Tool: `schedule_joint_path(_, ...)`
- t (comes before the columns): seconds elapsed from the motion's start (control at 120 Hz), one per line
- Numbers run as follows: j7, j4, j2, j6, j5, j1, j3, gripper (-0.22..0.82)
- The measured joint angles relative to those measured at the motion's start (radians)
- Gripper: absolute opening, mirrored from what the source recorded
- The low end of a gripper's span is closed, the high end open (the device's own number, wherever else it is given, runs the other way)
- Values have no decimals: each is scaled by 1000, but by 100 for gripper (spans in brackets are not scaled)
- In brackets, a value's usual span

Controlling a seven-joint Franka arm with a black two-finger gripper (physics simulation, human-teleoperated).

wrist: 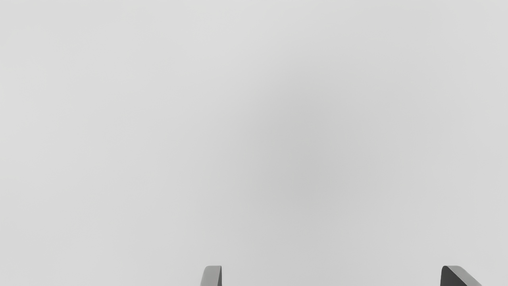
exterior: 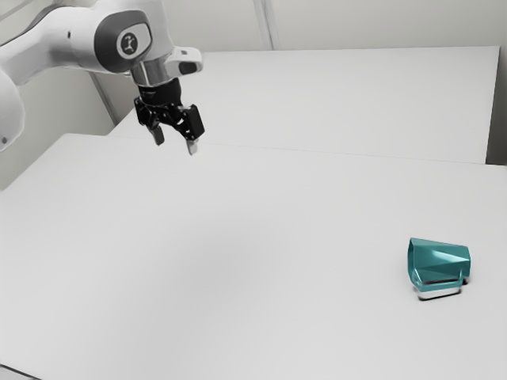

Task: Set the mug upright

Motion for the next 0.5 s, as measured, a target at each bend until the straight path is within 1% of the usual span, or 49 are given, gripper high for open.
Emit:
schedule_joint_path(0.192, 11, -96, -61, 96, -12, 10, 28, 60)
schedule_joint_path(0.242, 9, -179, -102, 144, -36, 1, 48, 60)
schedule_joint_path(0.317, 1, -307, -159, 237, -87, -65, 119, 60)
schedule_joint_path(0.358, -5, -369, -181, 293, -128, -101, 147, 60)
schedule_joint_path(0.5, -30, -553, -232, 493, -254, -177, 175, 60)
